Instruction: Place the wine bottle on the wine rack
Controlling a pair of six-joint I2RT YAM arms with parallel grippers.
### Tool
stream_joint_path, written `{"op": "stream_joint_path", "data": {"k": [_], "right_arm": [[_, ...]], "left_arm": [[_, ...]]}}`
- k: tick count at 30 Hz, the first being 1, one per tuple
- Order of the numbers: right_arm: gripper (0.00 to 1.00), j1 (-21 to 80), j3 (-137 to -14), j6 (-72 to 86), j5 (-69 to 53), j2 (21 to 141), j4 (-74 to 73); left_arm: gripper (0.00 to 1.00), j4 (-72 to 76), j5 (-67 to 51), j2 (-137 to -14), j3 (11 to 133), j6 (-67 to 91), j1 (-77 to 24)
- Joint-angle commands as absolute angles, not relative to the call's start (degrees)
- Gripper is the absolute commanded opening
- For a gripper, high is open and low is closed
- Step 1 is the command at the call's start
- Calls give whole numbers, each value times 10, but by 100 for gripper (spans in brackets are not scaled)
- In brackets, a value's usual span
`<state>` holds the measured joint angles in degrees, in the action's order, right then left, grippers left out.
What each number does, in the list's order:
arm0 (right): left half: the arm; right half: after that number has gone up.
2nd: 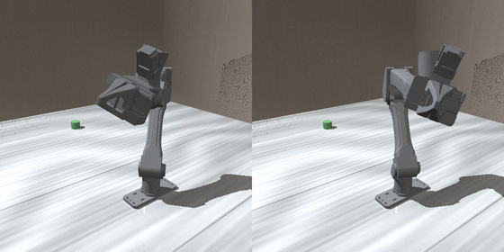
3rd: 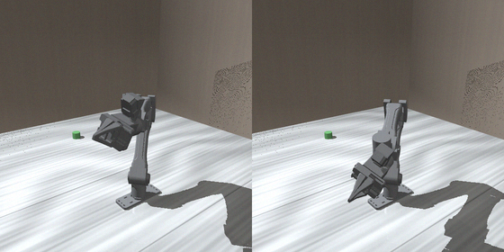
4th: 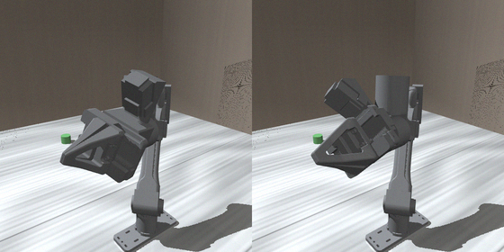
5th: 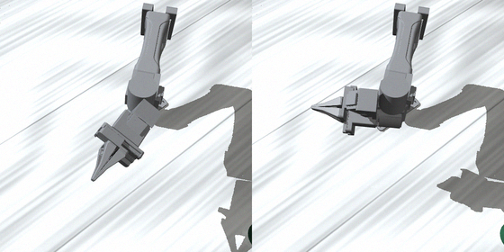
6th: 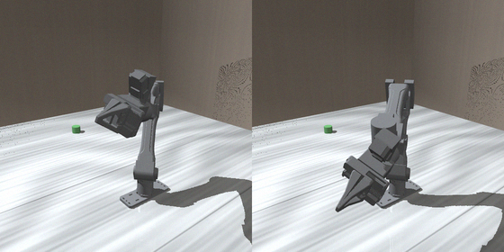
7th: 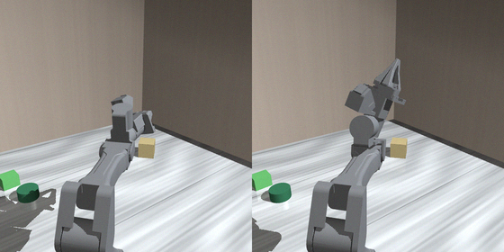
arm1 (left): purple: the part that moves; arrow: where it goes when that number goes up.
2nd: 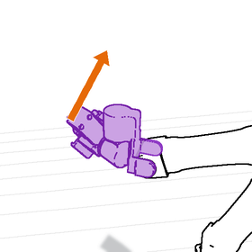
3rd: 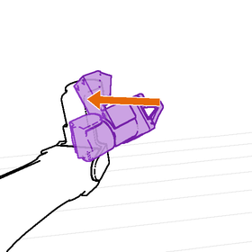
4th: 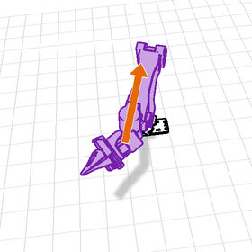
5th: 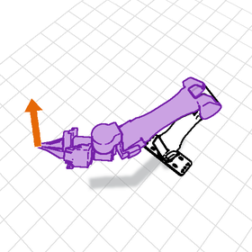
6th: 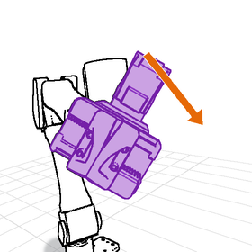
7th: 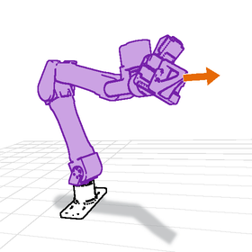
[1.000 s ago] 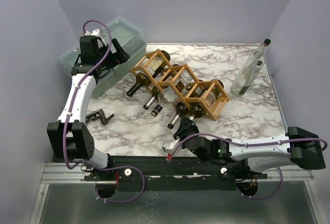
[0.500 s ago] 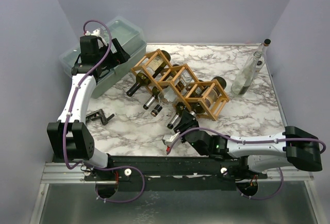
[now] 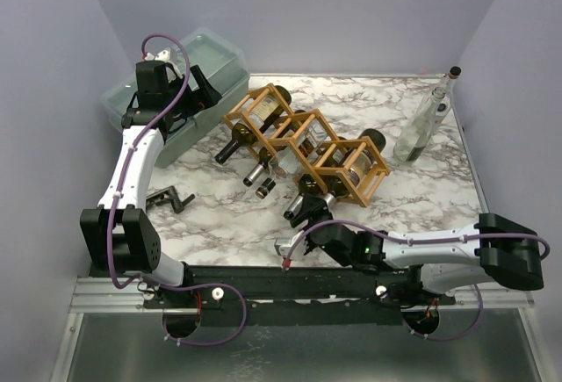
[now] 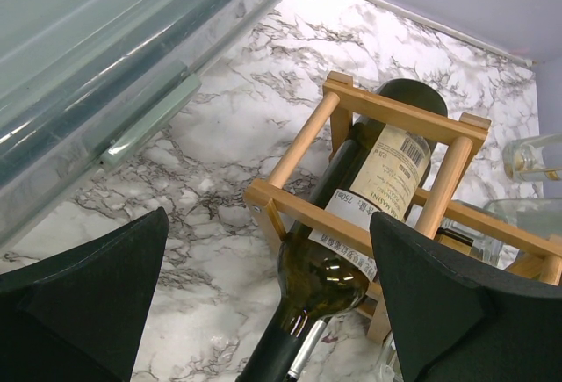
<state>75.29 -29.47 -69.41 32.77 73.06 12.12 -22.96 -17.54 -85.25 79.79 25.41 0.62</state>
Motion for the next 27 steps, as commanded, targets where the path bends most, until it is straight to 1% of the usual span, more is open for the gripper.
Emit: {"op": "stream_joint_path", "data": {"k": [1,2,3,6,12,19,21,24,27], "right_arm": [[83,756,-309,-660,284,705,80],[96,757,-318,-651,277,700,57],[100,759,-323,-646,268,693,42],[100,771,-333,-629,248,663,9],[100,775,-398,-562,193,627,-149],[100,774,-453,-490,119,571,-217],[100,775,-467,-463,105,557,-203],[100,775,-484,-432,98,530,-134],[100,775,-492,-410,144,518,-43]], "left_arm": [[98,-224,-179,-852,792,249,4],[99,-225,-179,-852,792,249,5],[99,-224,-180,-851,792,249,6],[99,-225,-181,-850,792,250,7],[99,-225,-184,-861,793,250,8],[98,-225,-181,-863,793,247,12],[98,-225,-182,-863,793,249,12],[98,-226,-179,-864,792,248,12],[99,-225,-184,-867,793,250,12]]}}
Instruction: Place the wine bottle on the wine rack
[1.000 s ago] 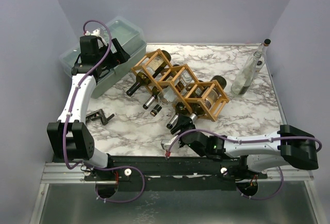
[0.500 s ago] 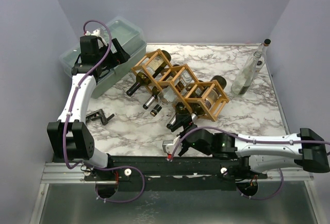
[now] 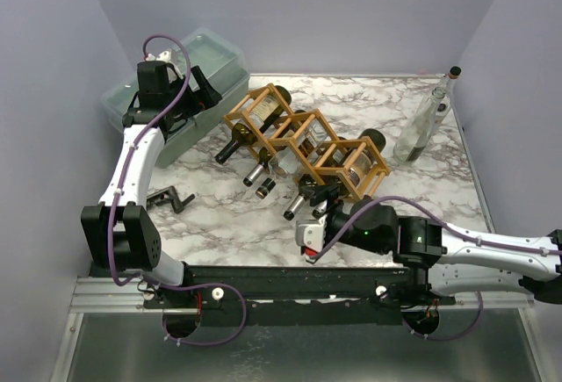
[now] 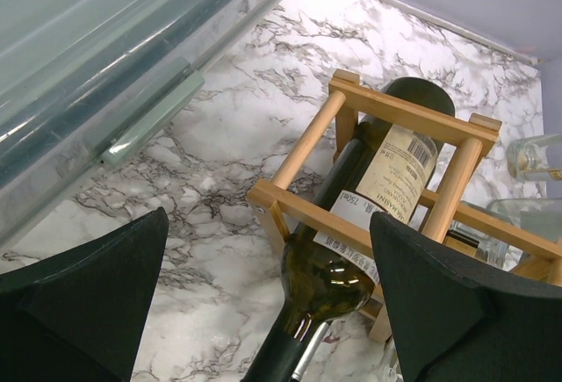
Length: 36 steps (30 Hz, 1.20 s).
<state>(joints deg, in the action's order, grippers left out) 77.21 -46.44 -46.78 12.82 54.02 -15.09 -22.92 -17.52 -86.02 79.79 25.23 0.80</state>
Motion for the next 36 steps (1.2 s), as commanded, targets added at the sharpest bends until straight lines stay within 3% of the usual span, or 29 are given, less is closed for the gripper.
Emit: {"op": "stream_joint_path", "data": {"k": [1,6,17,20,27,36], "right_arm": [[100,775,-492,-407,165,515,-18],[100,775,-452,-422,270,510,151],[100,767,-471,-420,444,541,227],[100,715,-471,-388,468,536,265],[100,541,-492,-213,436,515,184],[100,389,-510,-72,426,523,94]], "left_arm": [[99,-225,-188,-866,793,252,12],[99,-226,-187,-867,793,253,12],[98,-220,-214,-862,795,270,11],[98,-216,-212,-861,791,271,11],[99,-215,-213,-859,789,271,2],[99,-215,-203,-864,787,265,2]]}}
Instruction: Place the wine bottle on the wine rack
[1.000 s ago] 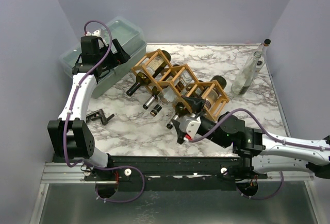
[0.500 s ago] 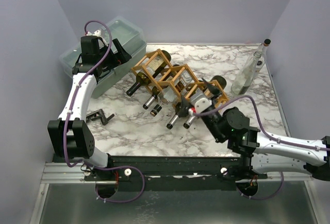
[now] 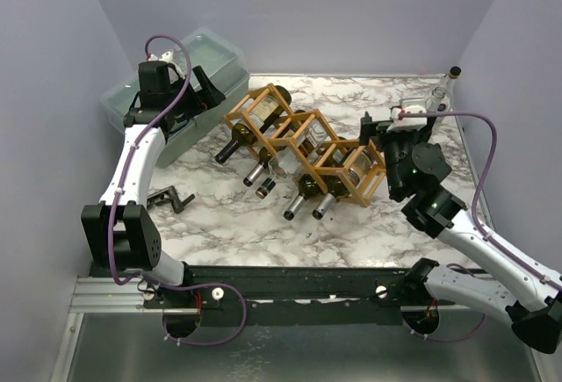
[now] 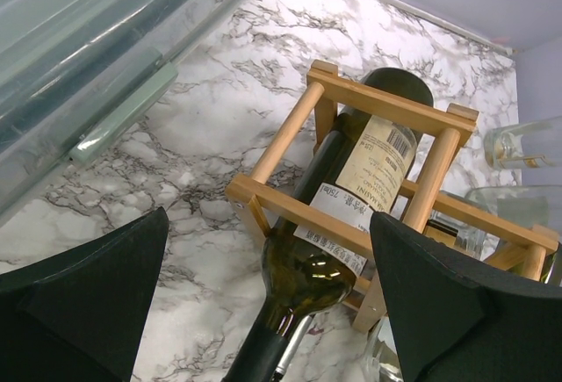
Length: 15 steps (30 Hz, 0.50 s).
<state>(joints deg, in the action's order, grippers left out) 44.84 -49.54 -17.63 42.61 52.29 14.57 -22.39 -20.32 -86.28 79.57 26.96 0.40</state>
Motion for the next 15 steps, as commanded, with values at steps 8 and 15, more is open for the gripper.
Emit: {"op": "stream_joint_path", "data": {"k": [8,15], "right_arm": [[100,240,-511,89,359,528,27],[100,190,-542,121,358,559,2]], "left_arm": [[99,-214,-196,-855,787,260,-19],[99,-215,-198,-852,787,261,-23]]}}
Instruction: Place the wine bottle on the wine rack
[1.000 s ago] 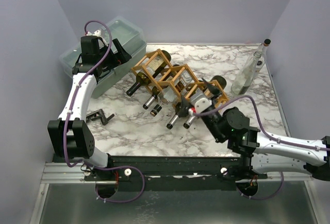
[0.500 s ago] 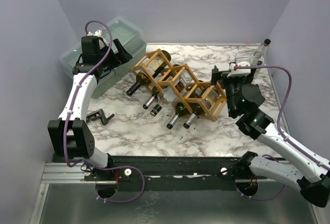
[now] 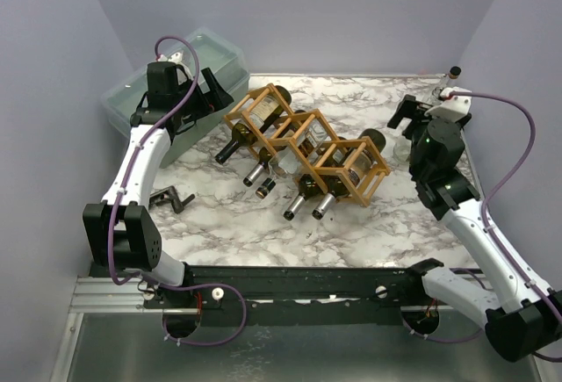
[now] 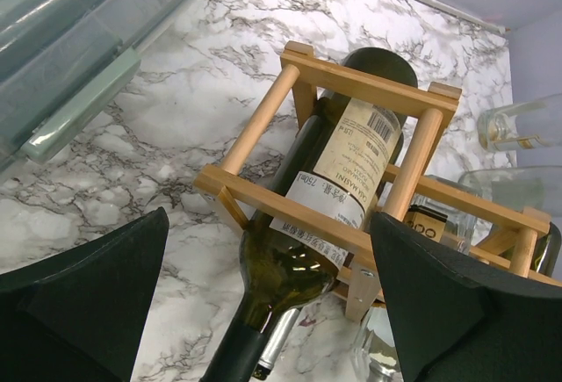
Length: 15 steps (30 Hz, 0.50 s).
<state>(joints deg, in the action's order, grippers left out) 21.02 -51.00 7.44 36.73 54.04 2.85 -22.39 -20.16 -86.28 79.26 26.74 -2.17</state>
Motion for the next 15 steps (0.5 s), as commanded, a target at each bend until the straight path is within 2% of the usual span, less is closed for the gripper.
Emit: {"op": "stream_joint_path", "data": {"k": [1,15], "right_arm": [[100,182,-550,126,365,570,1],[100,96,-639,149,427,696,-65]], "left_arm": [[99,-216,-199,-851,788,263,-22],[99,-215,-212,-847,790,272,-29]]}}
